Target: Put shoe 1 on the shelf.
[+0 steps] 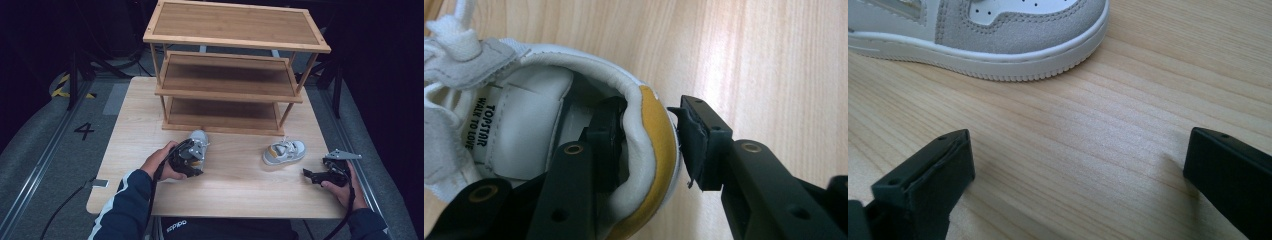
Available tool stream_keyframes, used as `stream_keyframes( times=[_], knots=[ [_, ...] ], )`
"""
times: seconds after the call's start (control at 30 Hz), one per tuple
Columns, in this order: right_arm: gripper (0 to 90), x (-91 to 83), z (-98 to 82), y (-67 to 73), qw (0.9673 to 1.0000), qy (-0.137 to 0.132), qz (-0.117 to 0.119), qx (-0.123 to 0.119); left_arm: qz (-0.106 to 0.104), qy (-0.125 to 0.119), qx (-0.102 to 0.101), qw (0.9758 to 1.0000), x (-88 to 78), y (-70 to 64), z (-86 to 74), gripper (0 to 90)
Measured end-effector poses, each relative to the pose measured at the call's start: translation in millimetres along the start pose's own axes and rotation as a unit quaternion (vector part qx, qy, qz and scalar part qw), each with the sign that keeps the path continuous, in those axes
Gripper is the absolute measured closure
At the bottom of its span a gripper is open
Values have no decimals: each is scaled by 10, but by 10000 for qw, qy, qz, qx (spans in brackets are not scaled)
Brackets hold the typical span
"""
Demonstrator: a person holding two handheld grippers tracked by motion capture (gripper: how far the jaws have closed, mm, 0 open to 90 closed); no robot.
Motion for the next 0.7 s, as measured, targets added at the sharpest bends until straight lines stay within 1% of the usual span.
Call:
stream_keyframes(
  times=[0.03,0.1,0.13,0.17,0.23,0.27,0.37,0.4,0.43,0.5,0.57,0.6,0.63,0.67,0.7],
  knots=[
    [3,0,0,0,10000,0,0,2,0,0,0,10000,0,0,0,621],
    [2,0,0,1,10000,-1,-1,2,23,-3,31,10000,2,35,50,622],
    [3,0,0,0,10000,-2,-1,2,35,-23,87,10000,3,64,95,621],
    [3,0,0,1,10000,-1,-1,3,48,-30,71,10000,11,73,120,622],
    [2,0,0,1,10000,-1,-3,5,132,-11,141,9998,34,109,180,621],
    [2,0,0,1,10000,-1,-3,5,132,-11,141,9998,34,109,180,621],
    [2,-1,-1,1,10000,1,-4,5,115,-69,175,9998,80,162,286,621],
    [3,-2,-2,1,10000,1,-6,4,115,-69,175,9998,80,162,286,621],
    [3,-3,-3,1,10000,-1,-6,3,185,-99,189,9996,113,215,357,621],
    [3,-5,-4,1,10000,0,-5,1,211,-111,215,9995,124,237,379,621],
    [3,-5,-4,1,10000,0,-5,0,232,-223,198,9993,166,299,446,621],
    [2,-4,-4,1,10000,2,-5,1,278,-244,229,9991,185,375,495,621],
    [3,-4,-3,1,10000,2,-4,-1,342,-257,226,9988,188,425,524,621],
    [3,-3,-2,1,10000,2,-2,1,398,-304,175,9986,195,475,553,620],
    [2,-2,-1,1,10000,3,0,0,430,-305,198,9984,192,551,580,621]
  ],
)
Point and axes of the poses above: each handheld gripper's, and its own axes: x roughly forward along the jaws, z roughly out of its top, y roughly to its left, the point moved 6 cm from there along x, roughly forward along the jaws, and after that the axes turned 2 degrees about z, right-handed, at the moved point
